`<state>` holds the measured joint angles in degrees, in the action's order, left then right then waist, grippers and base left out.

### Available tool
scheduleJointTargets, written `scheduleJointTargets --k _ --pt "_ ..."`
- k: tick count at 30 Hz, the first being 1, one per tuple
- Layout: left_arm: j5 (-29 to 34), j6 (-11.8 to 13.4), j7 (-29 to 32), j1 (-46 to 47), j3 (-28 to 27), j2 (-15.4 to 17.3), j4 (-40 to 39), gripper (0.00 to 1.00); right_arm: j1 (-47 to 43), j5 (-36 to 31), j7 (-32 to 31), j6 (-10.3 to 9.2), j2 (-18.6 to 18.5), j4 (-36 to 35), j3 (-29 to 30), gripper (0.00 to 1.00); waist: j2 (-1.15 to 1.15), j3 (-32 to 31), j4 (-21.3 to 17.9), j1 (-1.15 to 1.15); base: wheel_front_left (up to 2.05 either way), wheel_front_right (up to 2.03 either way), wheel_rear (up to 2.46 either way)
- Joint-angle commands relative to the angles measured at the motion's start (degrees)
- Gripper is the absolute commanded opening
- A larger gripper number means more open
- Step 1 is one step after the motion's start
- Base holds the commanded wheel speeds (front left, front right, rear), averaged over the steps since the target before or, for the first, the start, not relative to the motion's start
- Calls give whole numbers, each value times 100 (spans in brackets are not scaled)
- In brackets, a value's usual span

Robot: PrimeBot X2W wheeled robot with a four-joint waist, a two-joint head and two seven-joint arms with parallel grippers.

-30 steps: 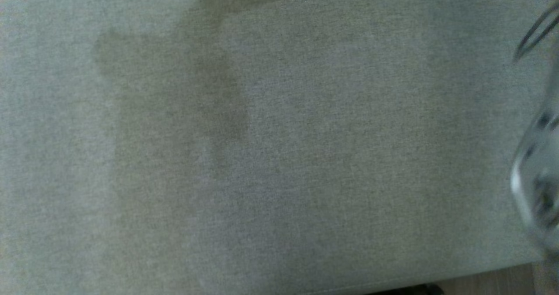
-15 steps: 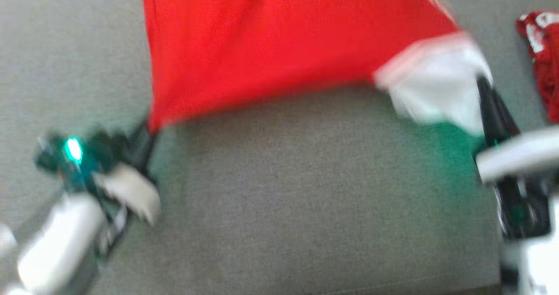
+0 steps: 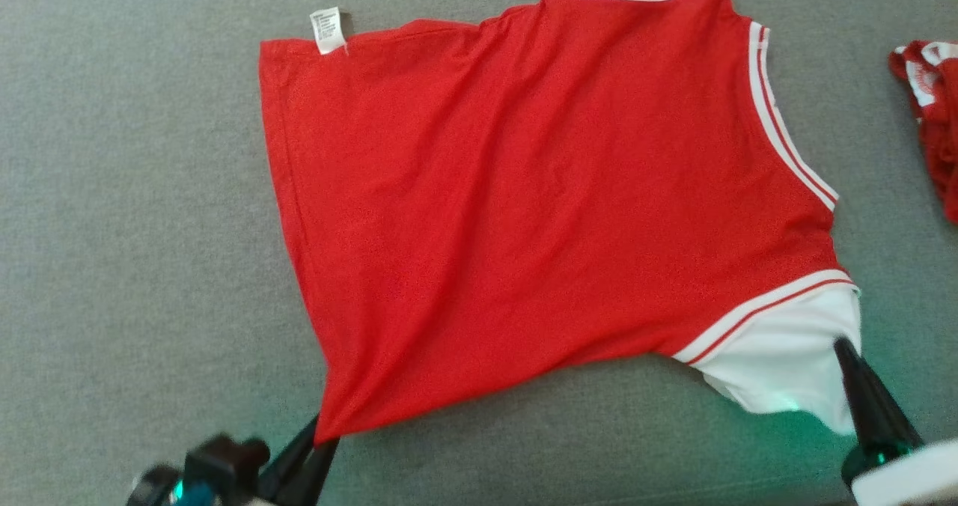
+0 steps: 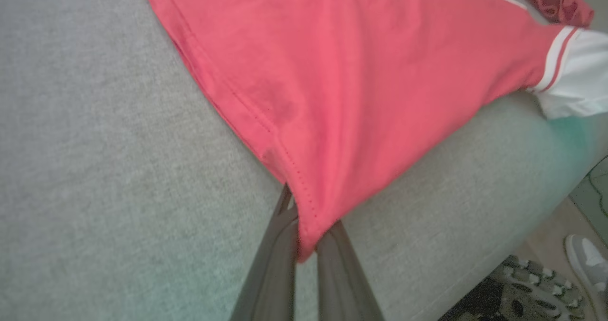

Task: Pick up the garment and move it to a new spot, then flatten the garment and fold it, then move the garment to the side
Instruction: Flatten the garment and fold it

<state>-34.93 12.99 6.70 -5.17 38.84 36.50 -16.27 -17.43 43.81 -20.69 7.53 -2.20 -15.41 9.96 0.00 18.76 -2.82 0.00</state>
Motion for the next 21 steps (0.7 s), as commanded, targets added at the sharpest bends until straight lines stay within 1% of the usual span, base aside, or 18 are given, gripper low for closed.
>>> scheduleJointTargets --k 1,2,4,5,7,10,13,15,16,17,18,19,20,21 --pt "0 -71 96 338 -215 275 -173 0 297 13 -80 -4 -68 -258 -74 0 0 27 12 0 0 0 0" --pt "-25 -199 270 478 -215 404 -196 0 450 76 -202 -4 -68 -264 -68 0 0 50 15 0 0 0 0" --pt "-314 -440 556 801 -318 474 -239 0 828 137 -520 -4 -68 -257 -9 0 0 92 31 0 0 0 0" --pt "-360 -559 756 989 -333 577 -236 0 1051 130 -697 -4 -68 -235 47 0 0 110 26 0 0 0 0" --pt "-703 -811 1143 1346 -388 610 -259 0 1545 35 -1100 -4 -68 -165 168 0 0 157 36 0 0 0 0" --pt "-1192 -1080 1692 1922 -537 655 -144 0 2358 -206 -1744 -4 -68 78 288 0 0 277 36 0 0 0 0" --pt "-1535 -1241 2190 2486 -622 636 150 0 3110 -534 -2250 -4 -68 478 357 0 0 414 38 0 0 0 0" --pt "-1701 -1265 2444 2827 -654 538 360 0 3555 -785 -2413 -4 -68 753 391 0 0 503 42 0 0 0 0" --pt "-1745 -1243 2532 2975 -672 483 471 0 3746 -873 -2435 -4 -68 897 393 24 0 535 40 0 0 0 0" --pt "-1779 -1230 2620 3097 -673 441 572 0 3915 -944 -2424 -4 -68 1031 379 85 0 565 33 0 0 0 0" --pt "-1822 -1197 2677 3197 -692 386 674 0 4066 -1015 -2350 -4 -68 1148 372 100 0 586 32 0 0 0 0" --pt "-1887 -1143 2698 3271 -736 316 781 0 4185 -1089 -2264 -4 -68 1250 345 100 0 604 28 0 0 0 0" --pt "-1926 -1096 2698 3324 -775 266 871 34 4263 -1121 -2192 -4 -68 1369 333 100 0 612 18 0 0 0 0" --pt "-1911 -1097 2668 3359 -789 253 921 100 4316 -1136 -2123 -4 -68 1437 279 100 0 611 10 0 0 0 0"
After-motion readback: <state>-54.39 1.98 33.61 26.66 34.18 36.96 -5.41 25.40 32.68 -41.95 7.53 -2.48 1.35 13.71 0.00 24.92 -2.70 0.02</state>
